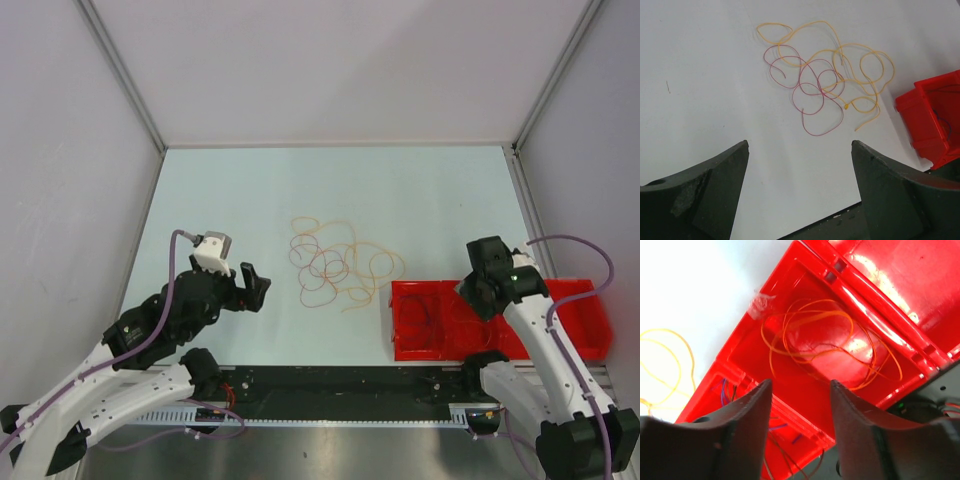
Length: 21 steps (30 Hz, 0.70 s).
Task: Untangle the cables
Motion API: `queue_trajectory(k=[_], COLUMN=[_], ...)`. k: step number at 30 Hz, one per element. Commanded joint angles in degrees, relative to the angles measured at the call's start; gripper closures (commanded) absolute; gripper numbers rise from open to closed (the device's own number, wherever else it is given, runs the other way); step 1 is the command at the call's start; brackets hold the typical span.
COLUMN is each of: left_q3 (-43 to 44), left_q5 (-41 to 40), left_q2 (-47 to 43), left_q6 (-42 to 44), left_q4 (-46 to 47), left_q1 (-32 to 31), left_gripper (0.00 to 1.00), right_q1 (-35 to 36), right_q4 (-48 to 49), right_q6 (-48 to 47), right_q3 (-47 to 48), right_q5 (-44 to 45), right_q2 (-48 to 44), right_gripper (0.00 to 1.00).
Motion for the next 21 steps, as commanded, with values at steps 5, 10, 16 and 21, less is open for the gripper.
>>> queue_trajectory(k=[5, 10, 16, 21], left_q3=[-0.2, -0.3, -0.1, 0.1], left_q5=[-1.2, -1.3, 0.7, 3.8], left_q2=[0.4, 0.9, 5.3, 11.4], left_q6=[0.7, 0.6, 1.1, 0.7], left_q4=[1.1, 1.1, 2.0, 5.8], left_q1=[-0.4, -0.4, -0.4, -0.4], left_gripper=[0.11, 0.11, 0.12, 0.15], right_q1=[-0.1, -0.1, 0.3, 5.0], right_q4=[-8.3, -6.5, -0.9, 4.5], right_q6=[-0.1, -3.5, -11.2, -13.4], right_q3=[7.6, 10.1, 13.4, 14.0], right_q5=[1.3, -1.1, -6.8, -9.6], right_q2=[-3.9, -4.8, -5.4, -5.2], right_gripper=[0.26, 0.25, 0.32, 0.32])
